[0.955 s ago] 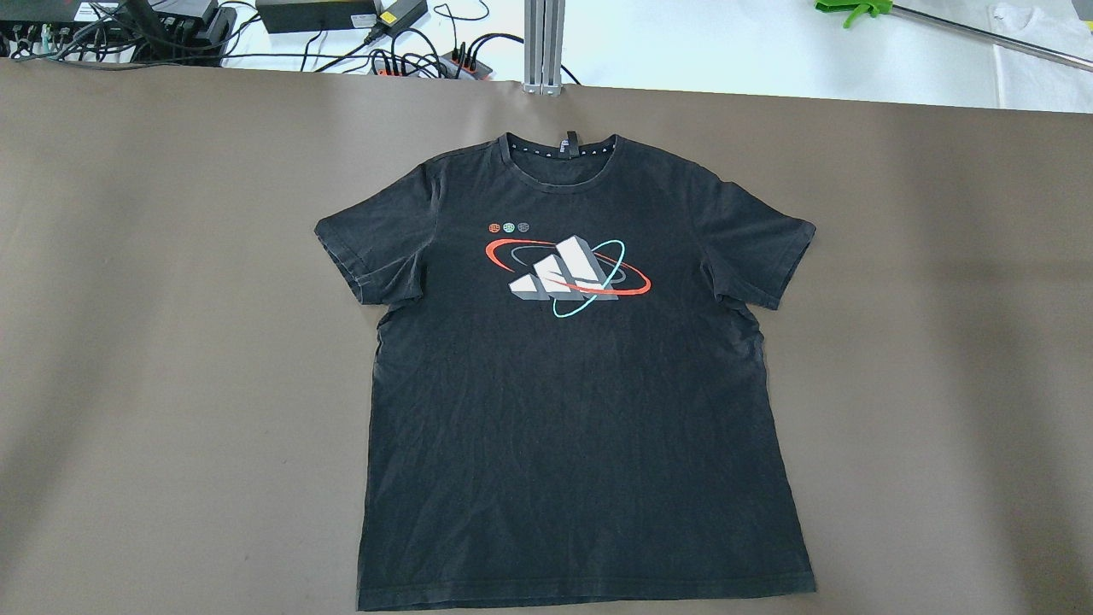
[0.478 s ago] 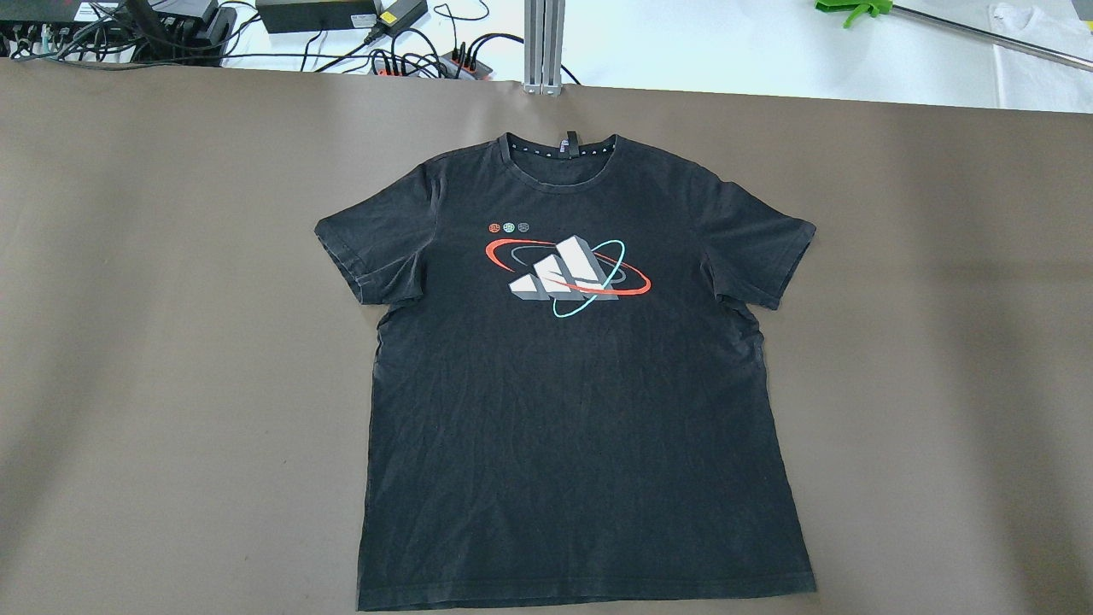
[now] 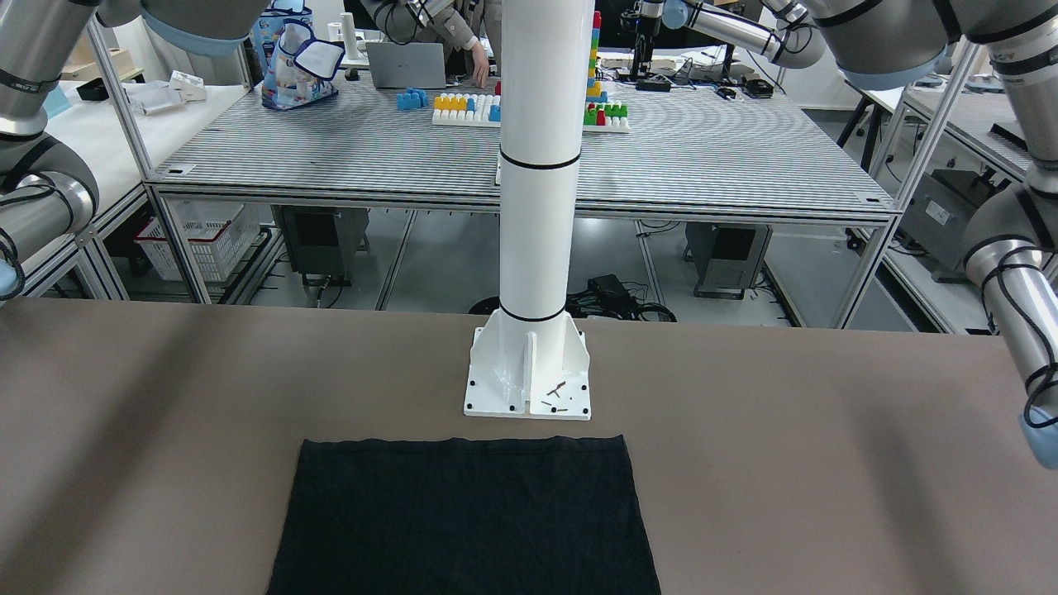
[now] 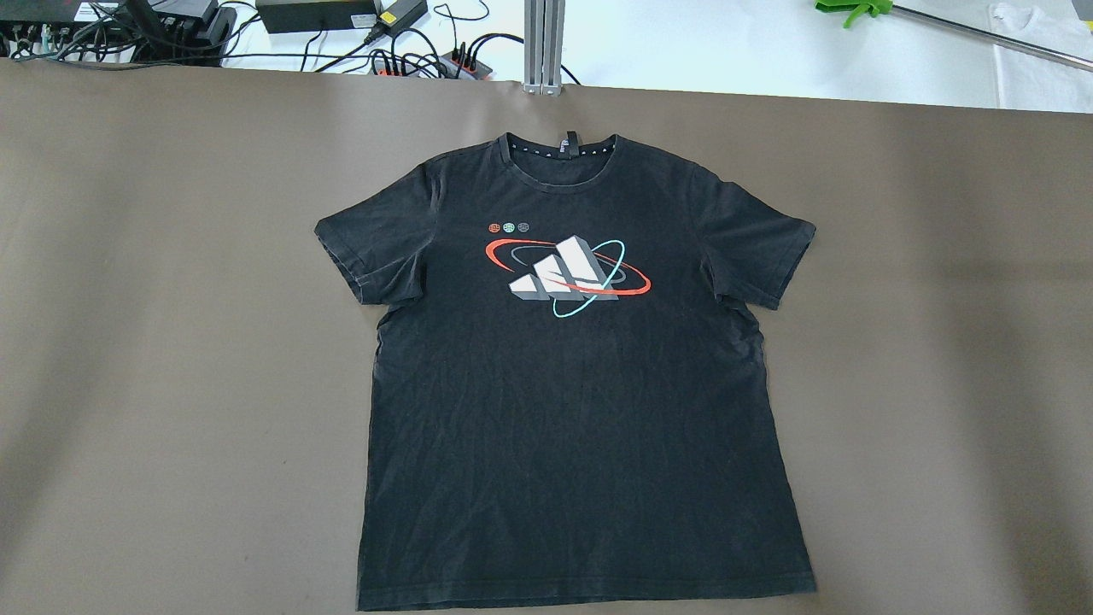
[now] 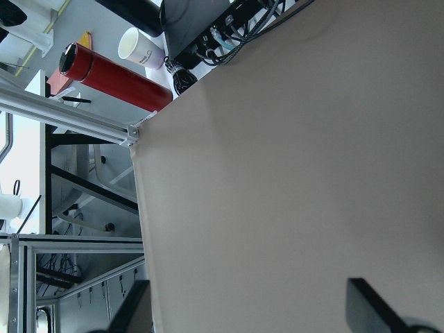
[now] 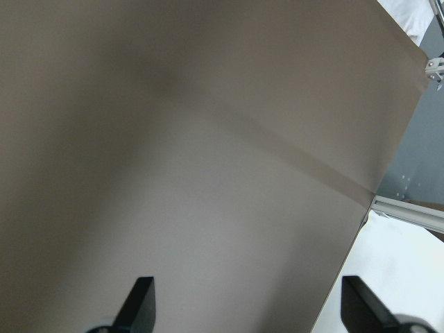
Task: Fold clothes
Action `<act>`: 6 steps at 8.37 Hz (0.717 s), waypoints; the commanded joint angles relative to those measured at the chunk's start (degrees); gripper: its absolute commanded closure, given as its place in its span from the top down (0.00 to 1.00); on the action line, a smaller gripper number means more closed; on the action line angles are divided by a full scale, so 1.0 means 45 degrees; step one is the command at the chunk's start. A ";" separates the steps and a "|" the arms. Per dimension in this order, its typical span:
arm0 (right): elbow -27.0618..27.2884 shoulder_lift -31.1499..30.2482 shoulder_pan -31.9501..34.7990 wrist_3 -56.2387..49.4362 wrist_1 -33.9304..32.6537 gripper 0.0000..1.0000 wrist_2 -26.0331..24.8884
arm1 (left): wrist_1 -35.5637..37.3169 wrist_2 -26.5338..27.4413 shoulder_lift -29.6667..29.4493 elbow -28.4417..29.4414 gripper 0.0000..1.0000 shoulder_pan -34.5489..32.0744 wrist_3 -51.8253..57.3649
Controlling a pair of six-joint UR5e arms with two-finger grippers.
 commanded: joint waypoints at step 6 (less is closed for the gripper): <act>-0.4168 0.0909 -0.0002 0.1210 0.3760 0.94 -0.0563 | 0.0009 -0.0001 -0.0501 0.0868 1.00 0.0043 -0.0870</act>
